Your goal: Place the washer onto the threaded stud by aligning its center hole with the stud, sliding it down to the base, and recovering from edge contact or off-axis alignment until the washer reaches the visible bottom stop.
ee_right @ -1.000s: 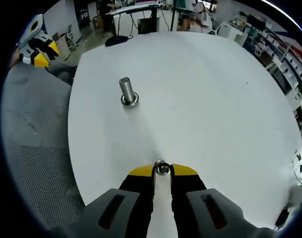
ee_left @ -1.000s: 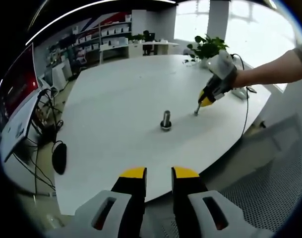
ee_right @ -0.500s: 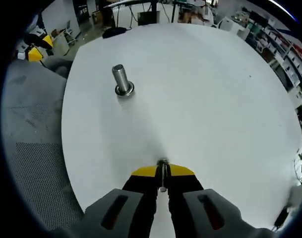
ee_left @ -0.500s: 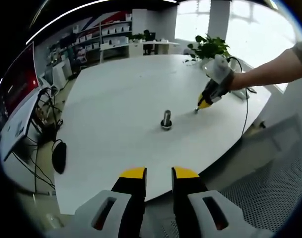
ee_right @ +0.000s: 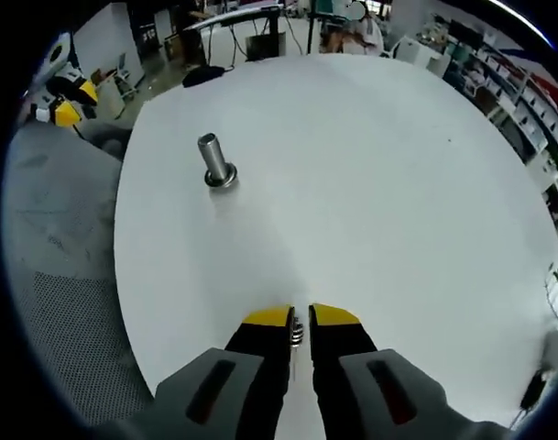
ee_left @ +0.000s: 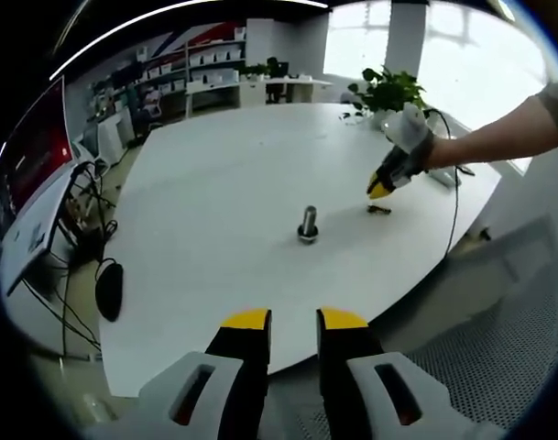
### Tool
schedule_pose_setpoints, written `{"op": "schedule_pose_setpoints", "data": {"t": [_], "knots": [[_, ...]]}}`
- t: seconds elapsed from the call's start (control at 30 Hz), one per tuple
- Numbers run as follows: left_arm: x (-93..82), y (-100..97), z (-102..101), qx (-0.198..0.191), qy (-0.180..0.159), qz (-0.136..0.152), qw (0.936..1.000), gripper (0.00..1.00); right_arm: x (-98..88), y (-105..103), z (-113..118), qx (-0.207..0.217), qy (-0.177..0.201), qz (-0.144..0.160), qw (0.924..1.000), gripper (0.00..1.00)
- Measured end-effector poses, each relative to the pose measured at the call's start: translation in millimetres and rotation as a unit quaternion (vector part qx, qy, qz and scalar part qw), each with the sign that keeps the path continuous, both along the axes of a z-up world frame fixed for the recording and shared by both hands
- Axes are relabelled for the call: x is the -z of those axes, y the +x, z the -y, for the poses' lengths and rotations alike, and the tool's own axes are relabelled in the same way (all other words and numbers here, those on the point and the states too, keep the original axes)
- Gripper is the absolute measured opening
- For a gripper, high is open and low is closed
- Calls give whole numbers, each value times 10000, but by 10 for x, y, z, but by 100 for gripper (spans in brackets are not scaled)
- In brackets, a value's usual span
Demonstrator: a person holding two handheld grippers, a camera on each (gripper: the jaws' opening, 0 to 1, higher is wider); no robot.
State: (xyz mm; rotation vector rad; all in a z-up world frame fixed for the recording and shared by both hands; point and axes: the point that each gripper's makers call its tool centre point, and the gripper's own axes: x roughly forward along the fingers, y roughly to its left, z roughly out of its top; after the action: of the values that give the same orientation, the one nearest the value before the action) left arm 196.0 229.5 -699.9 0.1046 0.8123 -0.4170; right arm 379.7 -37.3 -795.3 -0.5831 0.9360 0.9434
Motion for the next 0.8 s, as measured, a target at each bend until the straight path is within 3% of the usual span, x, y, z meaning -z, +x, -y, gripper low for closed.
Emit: {"op": "schedule_pose_setpoints", "data": {"t": [0.1, 0.27, 0.6, 0.8], "knots": [[3, 1, -7, -18, -5, -10, 10000, 17, 16, 66, 177, 421, 104, -108, 9990, 12], [14, -6, -2, 0, 13, -38, 10000, 17, 82, 13, 384, 486, 34, -121, 9987, 13], [26, -16, -7, 0, 40, -75, 10000, 17, 238, -365, 364, 110, 234, -412, 9988, 15], [27, -16, -15, -11, 46, -76, 10000, 17, 355, -493, 431, -80, 30, -437, 9990, 15]]}}
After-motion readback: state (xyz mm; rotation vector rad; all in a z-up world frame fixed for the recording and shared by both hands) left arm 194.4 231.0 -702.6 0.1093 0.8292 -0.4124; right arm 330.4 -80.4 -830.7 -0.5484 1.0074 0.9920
